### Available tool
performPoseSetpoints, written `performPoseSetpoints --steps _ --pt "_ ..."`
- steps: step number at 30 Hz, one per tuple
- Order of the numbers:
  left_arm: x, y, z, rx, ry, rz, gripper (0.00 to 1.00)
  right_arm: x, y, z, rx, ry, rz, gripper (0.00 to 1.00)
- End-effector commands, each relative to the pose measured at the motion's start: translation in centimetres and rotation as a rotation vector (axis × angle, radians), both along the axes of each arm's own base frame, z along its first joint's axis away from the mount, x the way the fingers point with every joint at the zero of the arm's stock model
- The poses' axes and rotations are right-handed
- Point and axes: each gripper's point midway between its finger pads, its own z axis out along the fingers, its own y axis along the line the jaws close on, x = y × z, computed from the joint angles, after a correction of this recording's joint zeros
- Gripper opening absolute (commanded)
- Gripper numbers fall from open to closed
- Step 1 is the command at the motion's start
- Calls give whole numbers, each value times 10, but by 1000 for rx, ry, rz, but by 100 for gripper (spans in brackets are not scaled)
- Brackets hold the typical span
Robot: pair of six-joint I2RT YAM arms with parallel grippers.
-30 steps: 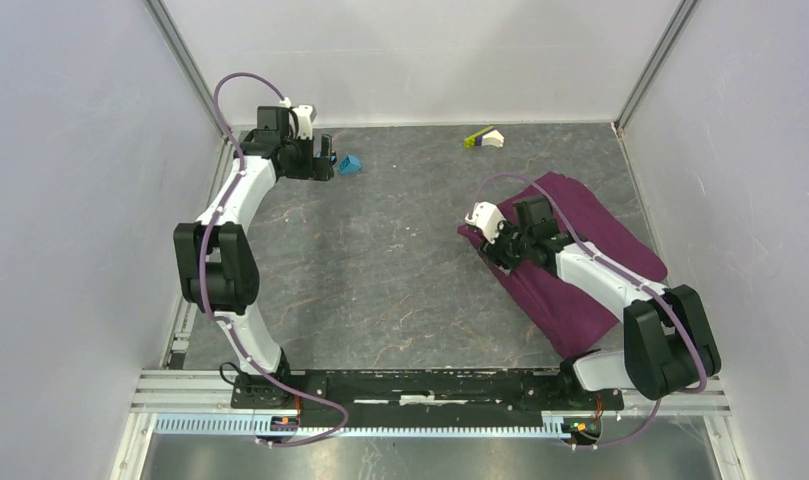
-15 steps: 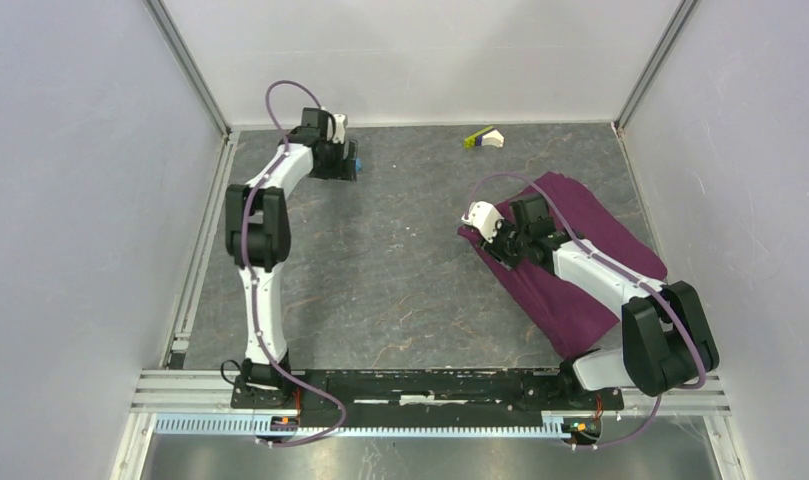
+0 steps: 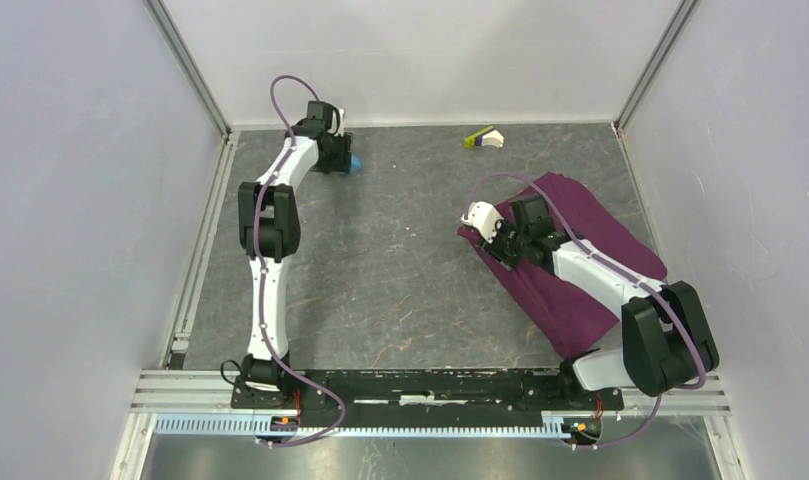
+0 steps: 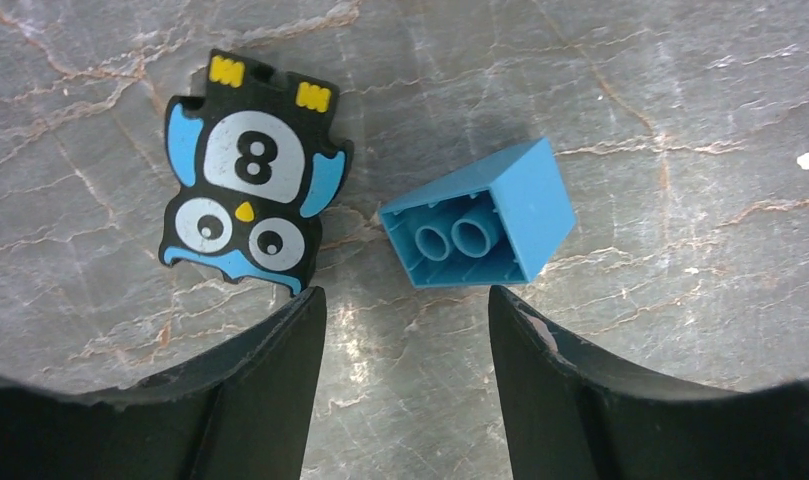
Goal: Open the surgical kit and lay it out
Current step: Move the distractor to the center of the board.
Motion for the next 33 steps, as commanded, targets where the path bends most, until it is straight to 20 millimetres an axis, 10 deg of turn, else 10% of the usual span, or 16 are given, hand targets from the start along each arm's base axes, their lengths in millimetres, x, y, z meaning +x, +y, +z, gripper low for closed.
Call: performPoseSetpoints --steps 1,33 --pt "4 15 0 25 18 67 69 5 14 13 39 -33 42 40" --pt "81 29 7 18 -195 136 72 2 14 7 25 -6 59 39"
